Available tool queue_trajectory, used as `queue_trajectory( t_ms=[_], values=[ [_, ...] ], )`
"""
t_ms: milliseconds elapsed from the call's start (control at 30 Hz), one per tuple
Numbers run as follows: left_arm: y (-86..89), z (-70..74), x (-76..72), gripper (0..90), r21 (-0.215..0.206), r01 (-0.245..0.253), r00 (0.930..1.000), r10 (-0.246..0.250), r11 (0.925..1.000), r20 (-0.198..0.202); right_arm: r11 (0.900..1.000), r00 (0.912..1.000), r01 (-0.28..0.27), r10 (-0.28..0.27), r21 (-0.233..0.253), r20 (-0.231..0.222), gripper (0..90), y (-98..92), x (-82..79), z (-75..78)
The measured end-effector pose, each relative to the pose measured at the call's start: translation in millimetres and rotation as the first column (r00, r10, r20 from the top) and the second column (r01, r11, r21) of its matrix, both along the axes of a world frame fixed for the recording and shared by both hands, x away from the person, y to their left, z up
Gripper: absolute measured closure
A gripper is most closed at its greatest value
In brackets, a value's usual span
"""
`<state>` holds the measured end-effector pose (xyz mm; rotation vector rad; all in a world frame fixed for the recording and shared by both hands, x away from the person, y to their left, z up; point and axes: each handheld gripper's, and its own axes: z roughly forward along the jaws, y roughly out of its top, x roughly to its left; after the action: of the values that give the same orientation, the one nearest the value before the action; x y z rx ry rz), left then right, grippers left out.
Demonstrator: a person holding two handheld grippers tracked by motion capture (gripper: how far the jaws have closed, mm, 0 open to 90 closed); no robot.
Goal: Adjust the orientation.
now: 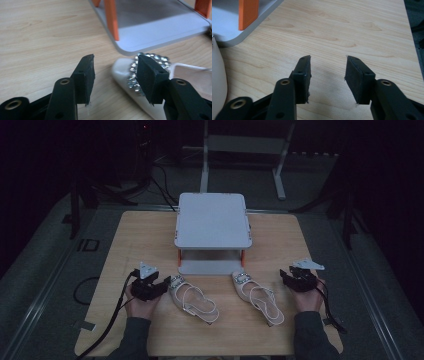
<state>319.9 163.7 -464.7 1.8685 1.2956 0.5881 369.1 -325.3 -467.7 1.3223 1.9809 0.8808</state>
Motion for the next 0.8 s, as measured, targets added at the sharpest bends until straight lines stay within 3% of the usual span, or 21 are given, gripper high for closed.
queue_trajectory(
  t_ms=[33, 133, 500, 533, 700, 800],
  values=[
    [-9.0, 0.1, -2.2, 46.3, 0.023, 0.012, 0.9999, -0.012, 0.9997, -0.004, 1.0, 1.0, 0.002, -0.002, 0.002, 0.005, 53.8, -0.2, -0.6, 1.2],
    [-18.9, -1.1, -4.1, 45.4, 0.031, 0.008, 0.9999, -0.007, 0.9995, -0.01, 1.0, 0.9999, 0.003, -0.003, 0.001, 0.013, 52.4, 0.5, -1.3, 2.5],
    [-28.6, -0.7, -10.6, 40.9, -0.008, 0.028, 0.9988, -0.029, 0.9996, -0.04, 1.0, 0.9997, -0.003, 0.003, -0.008, 0.024, 49.8, 2.4, -1.6, 2.6],
    [-32.2, -1.9, -12.9, 39.8, 0.017, 0.021, 0.9987, -0.021, 0.9996, -0.046, 1.0, 0.9996, -0.002, 0.002, -0.005, 0.029, 49.6, 1.6, -2.0, 3.4],
    [-36.2, -8.7, -14.9, 36.5, 0.047, 0.008, 0.998, -0.005, 0.9989, -0.063, 1.0, 0.9995, -0.003, 0.003, -0.002, 0.032, 49.1, 1.3, -2.2, 3.6],
    [-36.7, -18.6, -11.0, 36.7, 0.08, -0.015, 0.9947, 0.023, 0.9967, -0.101, 1.0, 0.9995, -0.003, 0.003, -0.005, 0.031, 49.1, 2.0, -2.0, 3.2]
  ],
)
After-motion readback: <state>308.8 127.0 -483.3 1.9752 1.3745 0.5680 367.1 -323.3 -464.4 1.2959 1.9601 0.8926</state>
